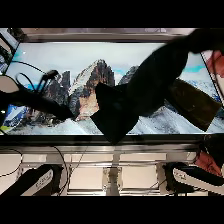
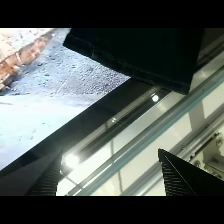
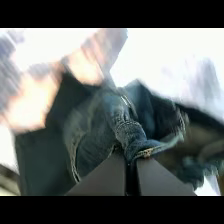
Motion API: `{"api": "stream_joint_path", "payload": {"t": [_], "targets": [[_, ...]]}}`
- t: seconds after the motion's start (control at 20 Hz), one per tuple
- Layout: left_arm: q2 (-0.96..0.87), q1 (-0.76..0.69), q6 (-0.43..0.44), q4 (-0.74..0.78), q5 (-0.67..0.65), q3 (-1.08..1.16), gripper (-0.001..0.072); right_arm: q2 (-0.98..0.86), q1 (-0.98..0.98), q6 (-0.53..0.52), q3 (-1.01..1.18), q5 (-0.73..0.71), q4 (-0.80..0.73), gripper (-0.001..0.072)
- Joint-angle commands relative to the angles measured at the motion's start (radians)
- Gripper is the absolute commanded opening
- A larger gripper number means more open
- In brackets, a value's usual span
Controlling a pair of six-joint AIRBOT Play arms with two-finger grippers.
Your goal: Fold the clothes and pants, and hang the long-sleeved shirts on hangers.
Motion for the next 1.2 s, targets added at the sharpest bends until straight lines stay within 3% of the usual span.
{"api": "stream_joint_path", "payload": {"t": [0.0, 0.1, 0.25, 0.45, 0.6, 0.95, 1.0, 1.15], "targets": [[0.0, -0.051, -0.006, -0.008, 0.201, -0.127, 0.069, 0.0, -0.001, 0.059, -0.117, 0.196, -0.251, 0.0028], [-0.011, -0.054, -0.031, -0.009, 0.307, -0.158, 0.069, 0.0, -0.001, 0.116, -0.183, 0.175, -0.359, 0.0028], [-0.065, -0.082, -0.029, 0.018, 0.359, -0.159, 0.069, 0.0, -0.001, 0.119, -0.27, 0.142, -0.429, 0.0028], [-0.198, -0.225, 0.067, 0.059, 0.481, -0.158, 0.069, 0.0, -0.001, 0.124, -0.328, 0.113, -0.427, 0.0028], [-0.314, -0.321, 0.068, 0.061, 0.605, -0.158, 0.069, 0.0, -0.001, 0.124, -0.328, 0.109, -0.428, 0.0028], [-0.417, -0.386, 0.072, 0.103, 0.663, -0.157, 0.0681, 0.0, -0.001, 0.124, -0.328, 0.107, -0.427, 0.0028], [-0.418, -0.386, 0.072, 0.103, 0.678, -0.157, 0.0674, 0.0, -0.001, 0.124, -0.328, 0.107, -0.427, 0.0028], [-0.418, -0.386, 0.072, 0.103, 0.701, -0.157, 0.0559, 0.0, -0.001, 0.124, -0.328, 0.107, -0.426, 0.0028]]}}
